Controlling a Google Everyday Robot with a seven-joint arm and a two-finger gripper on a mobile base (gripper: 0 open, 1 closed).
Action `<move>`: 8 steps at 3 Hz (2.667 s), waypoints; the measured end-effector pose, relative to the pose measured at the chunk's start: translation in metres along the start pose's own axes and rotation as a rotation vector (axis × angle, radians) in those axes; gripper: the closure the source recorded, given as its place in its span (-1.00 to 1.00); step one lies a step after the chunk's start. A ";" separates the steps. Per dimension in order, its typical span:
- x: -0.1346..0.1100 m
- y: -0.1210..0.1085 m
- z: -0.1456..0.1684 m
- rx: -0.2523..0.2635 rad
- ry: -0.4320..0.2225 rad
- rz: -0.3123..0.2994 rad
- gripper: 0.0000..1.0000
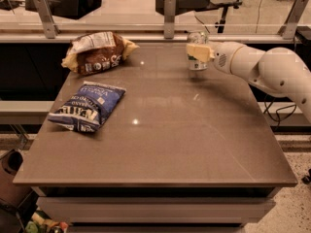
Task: Place 7up can upright
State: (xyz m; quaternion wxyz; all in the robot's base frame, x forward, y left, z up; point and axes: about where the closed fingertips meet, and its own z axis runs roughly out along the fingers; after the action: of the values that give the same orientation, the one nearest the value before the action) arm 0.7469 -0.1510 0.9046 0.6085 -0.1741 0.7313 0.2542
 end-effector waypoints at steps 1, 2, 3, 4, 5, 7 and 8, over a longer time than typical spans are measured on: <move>0.010 -0.006 0.001 0.013 -0.046 0.040 1.00; 0.016 -0.011 0.002 0.022 -0.078 0.065 1.00; 0.020 -0.014 0.003 0.023 -0.100 0.082 1.00; 0.024 -0.016 0.004 0.023 -0.114 0.097 1.00; 0.027 -0.016 0.005 0.023 -0.118 0.104 1.00; 0.026 -0.016 0.005 0.023 -0.118 0.104 0.68; 0.026 -0.014 0.007 0.019 -0.118 0.104 0.19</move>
Offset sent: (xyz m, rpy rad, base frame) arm 0.0063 -0.0177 -0.0252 0.1326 -0.0371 -0.0703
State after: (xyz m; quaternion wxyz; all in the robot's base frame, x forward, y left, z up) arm 0.7550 -0.1571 0.8759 0.6380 -0.1149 0.7047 0.2882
